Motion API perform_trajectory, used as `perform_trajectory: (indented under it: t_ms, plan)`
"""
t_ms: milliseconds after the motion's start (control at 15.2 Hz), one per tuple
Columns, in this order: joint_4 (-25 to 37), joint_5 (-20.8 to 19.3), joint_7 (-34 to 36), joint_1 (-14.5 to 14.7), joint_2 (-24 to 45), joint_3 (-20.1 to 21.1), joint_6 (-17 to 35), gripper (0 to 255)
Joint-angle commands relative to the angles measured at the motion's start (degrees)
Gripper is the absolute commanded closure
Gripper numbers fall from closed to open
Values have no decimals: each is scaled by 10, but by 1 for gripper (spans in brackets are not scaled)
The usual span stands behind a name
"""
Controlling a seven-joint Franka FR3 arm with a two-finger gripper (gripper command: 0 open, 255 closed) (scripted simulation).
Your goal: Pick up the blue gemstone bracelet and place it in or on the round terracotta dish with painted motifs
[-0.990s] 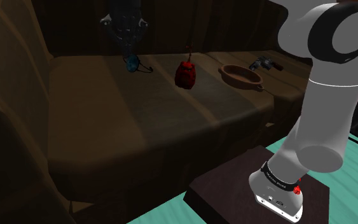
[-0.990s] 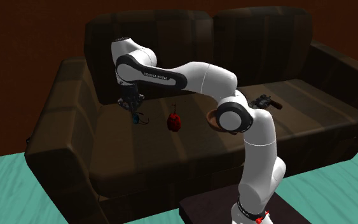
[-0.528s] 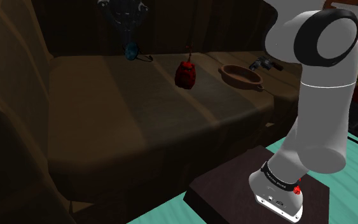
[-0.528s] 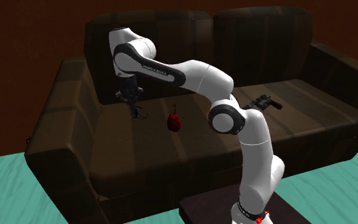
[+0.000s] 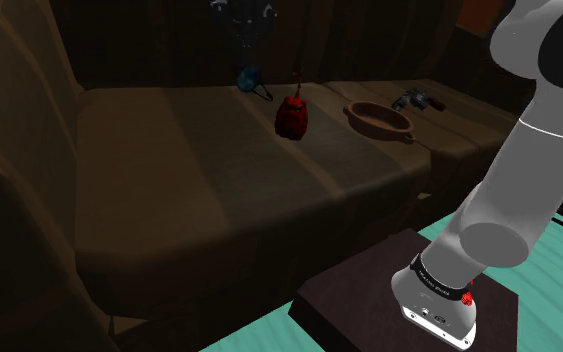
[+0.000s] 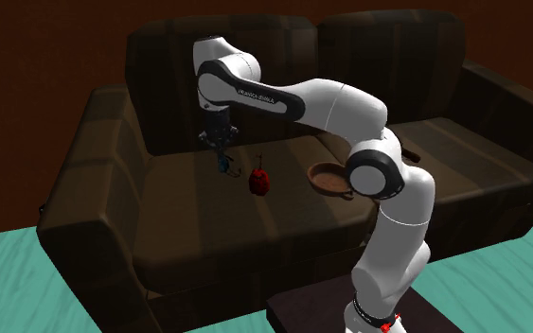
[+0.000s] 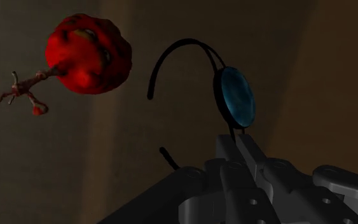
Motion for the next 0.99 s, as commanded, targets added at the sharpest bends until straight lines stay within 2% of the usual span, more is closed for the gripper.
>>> perform_trajectory:
  t_ms: [0, 462, 924]
  plan:
    - [-48, 24, -33, -26, -47, -12, 7, 255]
    - [-192, 79, -147, -77, -188, -79, 18, 255]
    - [-286, 87, -252, -104, -288, -153, 9, 255]
